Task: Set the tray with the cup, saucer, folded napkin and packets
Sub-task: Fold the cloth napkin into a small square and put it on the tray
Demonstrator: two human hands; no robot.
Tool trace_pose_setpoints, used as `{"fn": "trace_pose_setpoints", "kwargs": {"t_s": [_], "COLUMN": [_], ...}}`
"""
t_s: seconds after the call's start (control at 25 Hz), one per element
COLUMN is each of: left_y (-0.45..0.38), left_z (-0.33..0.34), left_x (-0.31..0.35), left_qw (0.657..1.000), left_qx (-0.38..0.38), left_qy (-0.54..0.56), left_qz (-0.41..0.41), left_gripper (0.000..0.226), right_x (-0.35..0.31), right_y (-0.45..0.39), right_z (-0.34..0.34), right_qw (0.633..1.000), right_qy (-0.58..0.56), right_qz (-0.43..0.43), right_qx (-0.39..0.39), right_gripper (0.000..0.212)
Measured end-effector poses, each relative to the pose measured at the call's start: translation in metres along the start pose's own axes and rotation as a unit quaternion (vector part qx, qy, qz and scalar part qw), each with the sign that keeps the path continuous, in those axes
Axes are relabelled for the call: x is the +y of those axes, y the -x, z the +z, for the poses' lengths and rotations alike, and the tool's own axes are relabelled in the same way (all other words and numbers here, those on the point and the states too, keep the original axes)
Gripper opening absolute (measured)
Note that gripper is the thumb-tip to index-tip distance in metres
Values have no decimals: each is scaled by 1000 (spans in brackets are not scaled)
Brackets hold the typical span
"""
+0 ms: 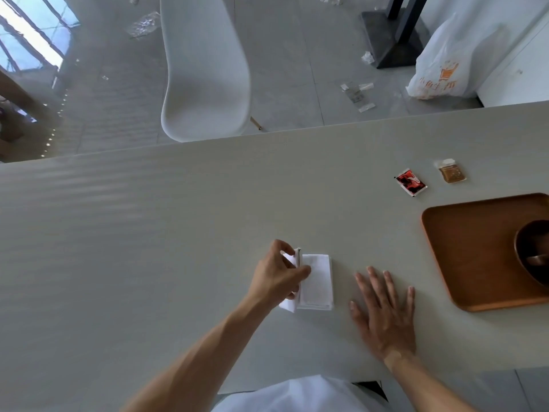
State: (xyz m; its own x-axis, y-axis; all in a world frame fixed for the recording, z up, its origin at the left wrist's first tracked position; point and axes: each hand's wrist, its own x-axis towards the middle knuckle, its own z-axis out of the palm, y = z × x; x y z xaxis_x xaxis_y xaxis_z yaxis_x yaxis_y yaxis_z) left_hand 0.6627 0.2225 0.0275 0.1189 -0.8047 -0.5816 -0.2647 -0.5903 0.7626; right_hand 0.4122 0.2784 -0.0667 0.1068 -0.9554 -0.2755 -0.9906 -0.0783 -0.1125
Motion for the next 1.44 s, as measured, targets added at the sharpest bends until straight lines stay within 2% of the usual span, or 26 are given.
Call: {"fn": "trace_pose_setpoints", "kwargs": {"t_s": [0.28,0.48,0.68,0.76,0.84,0.88,0.96,1.04,1.08,1.12,1.2,1.24,1.32,1.44], "left_y": [-14,-24,-26,-27,-24,-22,-15,-9,-7,-5,-5,-7,-16,-26], "left_z": [58,77,80,72,57,46,23,2,-7,-14,-18,-15,-7,12], "left_x": [-11,-18,-23,-21,-22,-25,-34,-48,-57,-67,-82,-88,-92,-91], "left_qw": [997,995,996,999,981,975,977,991,987,964,880,848,810,782], "left_qx": [19,55,32,-28,-104,-120,-102,-29,16,53,76,63,29,4], "left_qy": [-75,-79,-81,17,144,175,185,89,-12,-133,-329,-382,-441,-489], "left_qz": [-7,-16,11,-34,-77,-67,-8,95,158,225,335,362,385,388], "left_gripper": [30,23,24,16,23,29,35,34,32,30,42,53,71,79], "right_x": [3,4,6,6,6,5,3,0,-4,-9,-26,-38,-60,-72], "right_y": [-1,-1,-2,-2,-1,-1,-1,-1,-3,-4,-8,-11,-22,-40], "right_z": [4,7,7,8,7,6,3,-2,-6,-10,-19,-22,-27,-26], "right_qw": [1000,1000,1000,999,999,999,999,999,997,992,980,978,974,974], "right_qy": [-3,0,1,-2,-6,-5,-3,-23,-51,-90,-154,-153,-115,-55], "right_qz": [-3,-10,-14,-16,-16,-15,-16,-10,3,16,-9,-58,-165,-210], "right_qx": [14,20,25,27,30,30,28,41,57,82,126,133,106,59], "right_gripper": [63,63,64,64,64,63,63,63,63,63,63,63,66,68]}}
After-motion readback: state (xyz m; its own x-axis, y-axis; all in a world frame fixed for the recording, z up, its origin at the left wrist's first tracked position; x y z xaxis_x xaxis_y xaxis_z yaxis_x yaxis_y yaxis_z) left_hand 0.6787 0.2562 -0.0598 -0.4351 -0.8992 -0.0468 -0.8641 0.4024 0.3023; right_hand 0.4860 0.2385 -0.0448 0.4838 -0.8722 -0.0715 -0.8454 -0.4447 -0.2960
